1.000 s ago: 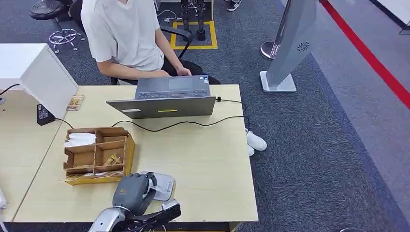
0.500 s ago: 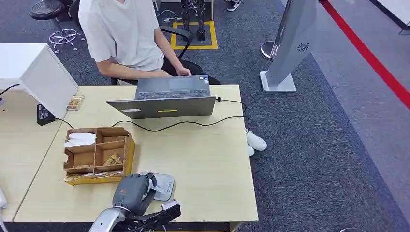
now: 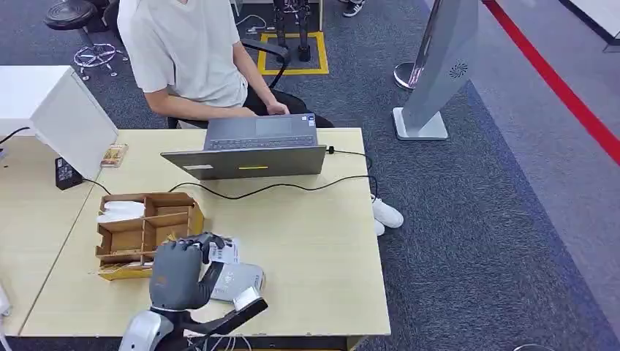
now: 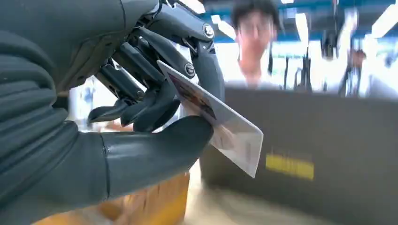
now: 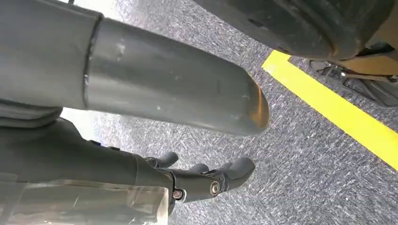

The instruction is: Pass the card to the sensor for recognition and then transmit it.

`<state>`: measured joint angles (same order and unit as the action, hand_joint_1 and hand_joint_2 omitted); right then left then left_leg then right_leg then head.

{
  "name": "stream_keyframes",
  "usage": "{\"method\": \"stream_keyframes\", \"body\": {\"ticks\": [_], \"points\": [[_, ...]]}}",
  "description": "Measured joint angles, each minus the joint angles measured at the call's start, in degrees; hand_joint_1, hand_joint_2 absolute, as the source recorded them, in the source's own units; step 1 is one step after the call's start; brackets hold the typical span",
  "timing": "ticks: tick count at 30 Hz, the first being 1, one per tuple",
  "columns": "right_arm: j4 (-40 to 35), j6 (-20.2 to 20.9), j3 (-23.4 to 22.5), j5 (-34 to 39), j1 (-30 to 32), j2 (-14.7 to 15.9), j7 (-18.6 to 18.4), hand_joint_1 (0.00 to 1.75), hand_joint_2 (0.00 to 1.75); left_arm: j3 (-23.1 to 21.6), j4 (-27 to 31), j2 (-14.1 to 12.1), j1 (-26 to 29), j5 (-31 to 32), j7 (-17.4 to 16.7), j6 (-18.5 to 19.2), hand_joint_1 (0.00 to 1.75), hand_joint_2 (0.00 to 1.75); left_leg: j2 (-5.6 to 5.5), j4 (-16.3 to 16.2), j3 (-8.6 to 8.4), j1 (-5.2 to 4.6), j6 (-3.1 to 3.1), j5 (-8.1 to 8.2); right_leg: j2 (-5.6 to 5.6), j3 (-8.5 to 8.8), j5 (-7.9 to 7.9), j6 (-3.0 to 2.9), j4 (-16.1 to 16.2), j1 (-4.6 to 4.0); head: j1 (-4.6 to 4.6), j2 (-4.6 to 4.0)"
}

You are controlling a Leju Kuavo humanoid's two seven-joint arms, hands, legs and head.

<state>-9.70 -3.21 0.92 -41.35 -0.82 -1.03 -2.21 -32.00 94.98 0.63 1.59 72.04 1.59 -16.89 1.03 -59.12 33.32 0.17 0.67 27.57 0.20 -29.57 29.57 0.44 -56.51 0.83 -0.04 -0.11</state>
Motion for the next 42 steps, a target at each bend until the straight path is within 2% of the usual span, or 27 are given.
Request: {"method": "stream_keyframes", "body": {"ticks": [3, 9, 17, 20, 24, 27, 31, 35, 40, 41, 42], "points": [[0.0, 0.0, 0.0, -0.4, 0.0, 0.0, 0.1, 0.0, 0.0, 0.9, 3.3, 0.4, 0.3, 0.4, 1.8, -4.4, 1.75, 1.75, -0.01, 0.0, 0.0, 0.0, 0.0, 0.0, -0.01, 0.0, 0.0, 0.0, 0.0, 0.0, 0.0, 0.0], [0.0, 0.0, 0.0, -1.1, 0.1, 0.0, 0.1, 0.0, 0.0, 3.2, 8.3, 0.5, 0.3, 0.7, 2.6, -7.8, 1.75, 1.75, 0.0, 0.0, -0.01, 0.01, 0.0, -0.01, -0.01, 0.0, 0.0, 0.0, 0.0, -0.01, -0.02, 0.0], [0.0, 0.2, 0.0, -1.2, 0.0, 0.0, 0.1, 0.0, 0.0, 5.4, 10.4, 0.4, 0.1, 0.1, 2.6, -8.8, 1.75, 1.75, 0.0, 0.0, -0.01, 0.0, 0.0, -0.01, -0.01, 0.0, 0.0, 0.0, 0.0, 0.0, 0.0, 0.0], [0.0, 0.9, 0.1, -2.3, 0.0, 0.0, 0.2, 0.0, 0.0, 7.0, 10.2, 0.4, -1.6, 2.2, 0.7, -8.7, 1.75, 1.75, -0.01, 0.0, 0.0, 0.01, 0.05, -0.04, -0.04, -0.01, 0.0, 0.0, 0.0, 0.0, 0.0, 0.0], [0.0, 2.1, 0.3, -3.5, -0.2, 0.0, 1.2, 0.0, 0.0, 11.6, 6.0, -0.8, -8.9, 4.2, -2.9, -4.5, 1.75, 1.75, -0.05, 0.0, -0.01, 0.02, 0.04, -0.16, -0.11, 0.0, -0.07, 0.03, 0.0, -0.01, 0.0, 0.0], [0.0, 2.6, 0.5, -4.1, -0.3, 0.0, 1.3, 0.0, 0.0, 16.5, -0.7, -2.8, -16.5, 4.8, -3.5, -2.0, 1.75, 1.75, -0.03, 0.0, -0.01, 0.04, -0.03, -0.28, -0.09, -0.03, -0.17, -0.09, -0.1, -0.03, -0.02, 0.0], [0.0, 3.0, 0.5, -4.2, -0.4, 0.0, 1.3, 0.0, 0.0, 20.5, -7.6, -4.9, -23.2, 6.4, -3.8, 0.2, 1.75, 1.75, -0.03, 0.0, -0.01, 0.04, 0.01, -0.33, -0.07, -0.05, -0.18, -0.1, -0.2, -0.03, -0.02, 0.0], [0.0, 3.0, 0.5, -4.2, -0.5, 0.0, 1.2, 0.0, 0.0, 22.2, -10.7, -5.8, -26.6, 6.8, -4.3, 0.9, 1.75, 1.75, -0.03, 0.0, 0.02, 0.02, 0.01, -0.32, -0.07, -0.05, -0.17, -0.1, -0.2, -0.02, -0.02, 0.0], [0.0, 3.2, 0.5, -4.2, -0.5, -0.1, 0.6, 0.0, 0.0, 22.8, -13.0, -5.9, -28.2, 7.2, -4.8, 2.5, 1.75, 1.75, 0.02, 0.0, 0.23, 0.01, 0.02, -0.32, -0.01, -0.3, -0.22, -0.05, -0.2, 0.0, -0.02, 0.0], [0.0, 3.2, 0.5, -4.2, -0.6, -0.1, 0.6, 0.0, 0.0, 22.8, -13.2, -5.9, -28.4, 7.3, -4.8, 2.7, 0.0, 1.75, 0.03, 0.0, 0.28, 0.01, 0.02, -0.32, 0.02, -0.35, -0.23, -0.05, -0.2, 0.0, -0.02, 0.0], [0.0, 3.2, 0.5, -4.2, -0.6, -0.2, 0.6, 0.0, 0.0, 22.8, -13.5, -5.9, -28.4, 7.4, -4.9, 2.8, 0.0, 1.75, 0.04, 0.0, 0.31, 0.01, 0.02, -0.32, 0.03, -0.39, -0.23, -0.05, -0.2, -0.01, -0.04, 0.0]]}}
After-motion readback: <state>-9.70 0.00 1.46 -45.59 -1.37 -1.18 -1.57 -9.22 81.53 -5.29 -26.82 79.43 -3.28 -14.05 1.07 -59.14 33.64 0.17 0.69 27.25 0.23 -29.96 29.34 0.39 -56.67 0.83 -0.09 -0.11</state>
